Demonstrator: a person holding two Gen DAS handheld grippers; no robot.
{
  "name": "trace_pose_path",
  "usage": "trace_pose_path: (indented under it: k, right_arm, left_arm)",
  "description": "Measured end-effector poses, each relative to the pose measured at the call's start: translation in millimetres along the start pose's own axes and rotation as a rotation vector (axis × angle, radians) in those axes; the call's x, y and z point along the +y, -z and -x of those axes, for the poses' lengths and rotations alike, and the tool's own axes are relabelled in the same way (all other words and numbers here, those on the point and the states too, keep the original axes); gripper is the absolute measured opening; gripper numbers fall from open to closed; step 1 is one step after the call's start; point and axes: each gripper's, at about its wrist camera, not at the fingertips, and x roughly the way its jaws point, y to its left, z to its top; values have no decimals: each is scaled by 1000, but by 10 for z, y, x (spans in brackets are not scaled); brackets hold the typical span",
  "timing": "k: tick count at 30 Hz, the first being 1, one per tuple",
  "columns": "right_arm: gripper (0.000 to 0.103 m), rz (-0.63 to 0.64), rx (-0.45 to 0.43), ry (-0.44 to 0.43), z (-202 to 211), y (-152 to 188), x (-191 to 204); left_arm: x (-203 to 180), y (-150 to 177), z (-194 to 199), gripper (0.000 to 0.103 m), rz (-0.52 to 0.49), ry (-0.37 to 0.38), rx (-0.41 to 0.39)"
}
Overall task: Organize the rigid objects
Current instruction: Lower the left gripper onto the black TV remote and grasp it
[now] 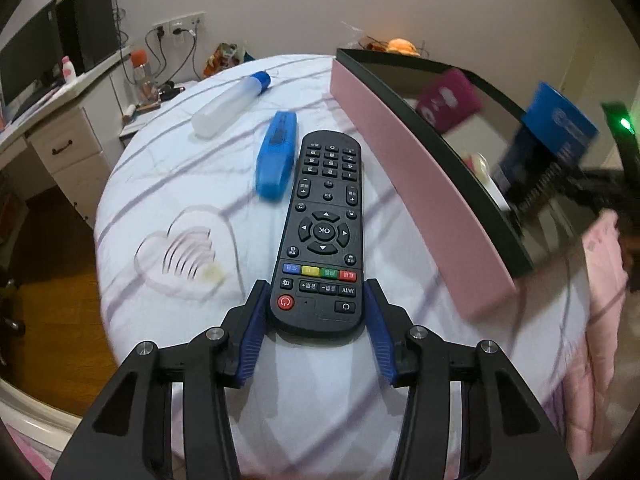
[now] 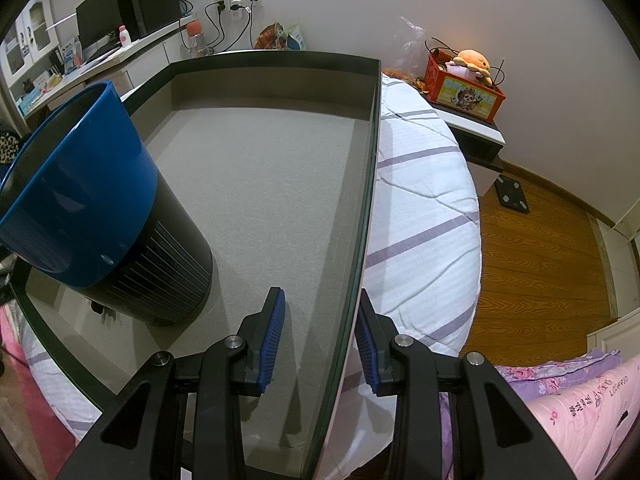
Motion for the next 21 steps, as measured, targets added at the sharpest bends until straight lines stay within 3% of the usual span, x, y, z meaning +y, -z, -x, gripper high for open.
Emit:
trace_pose_path:
  k: [6, 8, 16, 19, 21]
  right_arm:
    - [36, -1, 0, -2, -1, -1, -5]
    - [36, -1, 0, -2, -1, -1, -4]
    - [37, -3, 1, -6, 3, -1, -8]
    - [37, -4, 1, -9, 2, 1, -18]
    - [37, -4, 1, -9, 1, 1, -5]
  left_arm:
    - [16, 59, 51, 51, 5, -2, -1]
    - [5, 4, 4, 63, 2, -6, -3]
    - [-107, -270, -282, 74, -14, -34, -2]
    - [-104, -305, -313, 73, -9, -41, -9]
    - [-95, -298, -296, 58, -7, -48, -23]
